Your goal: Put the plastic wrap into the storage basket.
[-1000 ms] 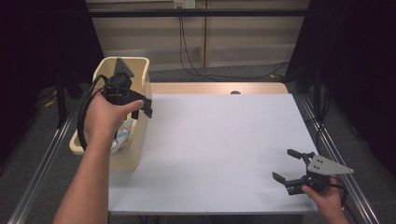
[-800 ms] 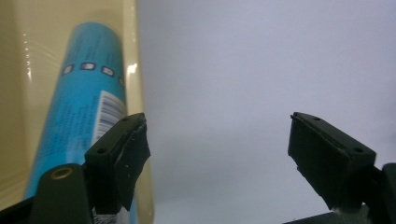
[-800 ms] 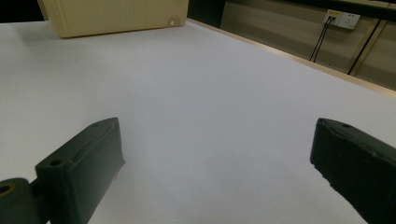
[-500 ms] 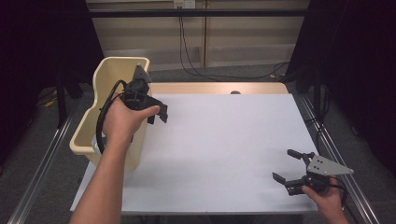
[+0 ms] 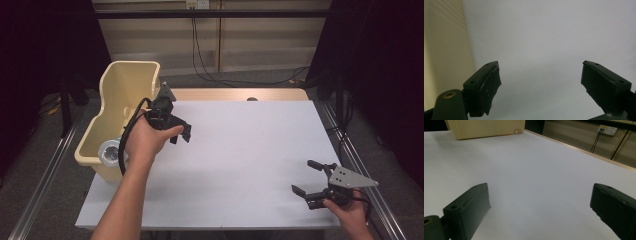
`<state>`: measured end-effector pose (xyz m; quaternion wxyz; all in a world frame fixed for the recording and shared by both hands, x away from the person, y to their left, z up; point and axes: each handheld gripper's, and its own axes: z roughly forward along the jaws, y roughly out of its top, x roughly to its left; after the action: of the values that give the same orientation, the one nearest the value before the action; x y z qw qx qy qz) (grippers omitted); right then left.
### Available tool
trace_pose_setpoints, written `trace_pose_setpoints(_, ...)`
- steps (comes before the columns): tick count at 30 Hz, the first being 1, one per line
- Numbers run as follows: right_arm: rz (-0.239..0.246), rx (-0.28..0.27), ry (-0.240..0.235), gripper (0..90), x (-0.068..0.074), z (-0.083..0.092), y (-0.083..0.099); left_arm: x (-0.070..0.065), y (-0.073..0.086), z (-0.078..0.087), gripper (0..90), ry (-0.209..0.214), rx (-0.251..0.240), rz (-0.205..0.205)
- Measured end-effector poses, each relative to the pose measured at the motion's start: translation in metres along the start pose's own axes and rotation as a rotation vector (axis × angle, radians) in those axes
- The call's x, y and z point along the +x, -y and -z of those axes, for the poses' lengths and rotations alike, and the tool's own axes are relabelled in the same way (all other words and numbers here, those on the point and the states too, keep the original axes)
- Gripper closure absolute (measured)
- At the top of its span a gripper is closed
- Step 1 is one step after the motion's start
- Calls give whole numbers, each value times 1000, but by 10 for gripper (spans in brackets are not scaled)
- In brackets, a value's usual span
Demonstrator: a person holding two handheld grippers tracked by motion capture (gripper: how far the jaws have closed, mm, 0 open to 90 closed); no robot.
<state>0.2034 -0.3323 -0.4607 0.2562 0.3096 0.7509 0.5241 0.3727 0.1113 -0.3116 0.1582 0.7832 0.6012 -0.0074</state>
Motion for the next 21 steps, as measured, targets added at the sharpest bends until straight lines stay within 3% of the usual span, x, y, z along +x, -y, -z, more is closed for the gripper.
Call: trace_pose_setpoints(21, -4, 0, -2, 21, 0, 0, 0, -7, 21, -43, 137, -15, 17, -38)
